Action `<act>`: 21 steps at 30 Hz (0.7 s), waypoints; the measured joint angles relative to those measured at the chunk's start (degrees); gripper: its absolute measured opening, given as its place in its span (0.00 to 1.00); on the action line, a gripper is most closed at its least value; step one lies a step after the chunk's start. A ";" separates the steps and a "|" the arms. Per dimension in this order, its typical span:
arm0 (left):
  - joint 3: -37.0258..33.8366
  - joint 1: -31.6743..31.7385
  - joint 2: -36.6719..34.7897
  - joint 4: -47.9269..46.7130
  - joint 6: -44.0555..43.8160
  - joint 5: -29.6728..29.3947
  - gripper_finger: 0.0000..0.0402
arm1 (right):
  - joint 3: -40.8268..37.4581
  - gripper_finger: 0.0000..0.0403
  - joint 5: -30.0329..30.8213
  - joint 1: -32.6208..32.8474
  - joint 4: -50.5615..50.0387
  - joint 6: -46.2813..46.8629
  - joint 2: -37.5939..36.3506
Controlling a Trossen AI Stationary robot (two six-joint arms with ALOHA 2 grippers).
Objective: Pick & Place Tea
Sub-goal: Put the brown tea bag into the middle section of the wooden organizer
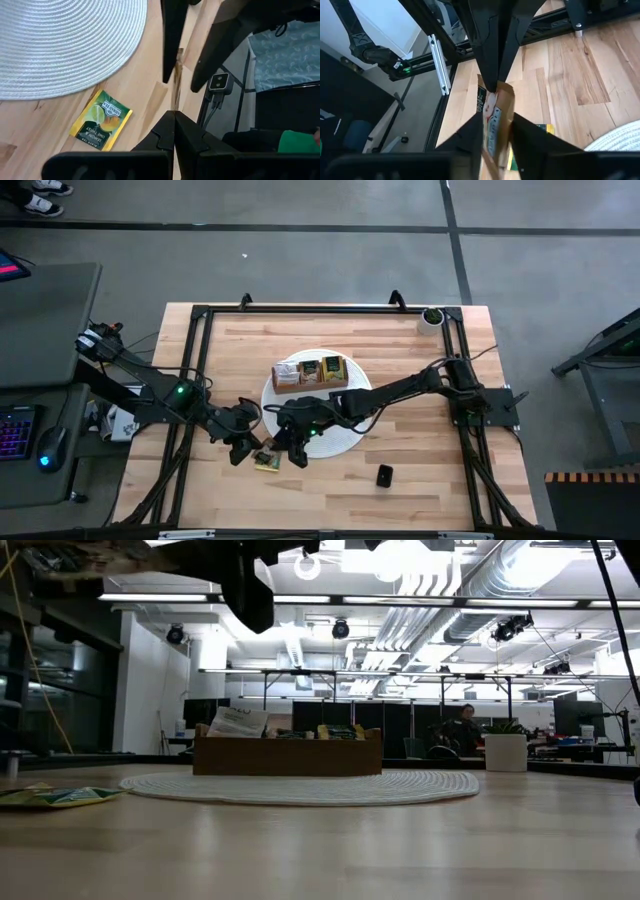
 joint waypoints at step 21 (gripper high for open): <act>0.00 -0.04 -1.81 -0.59 -0.27 -2.84 0.00 | -0.04 0.01 15.60 3.38 3.66 -4.96 -0.09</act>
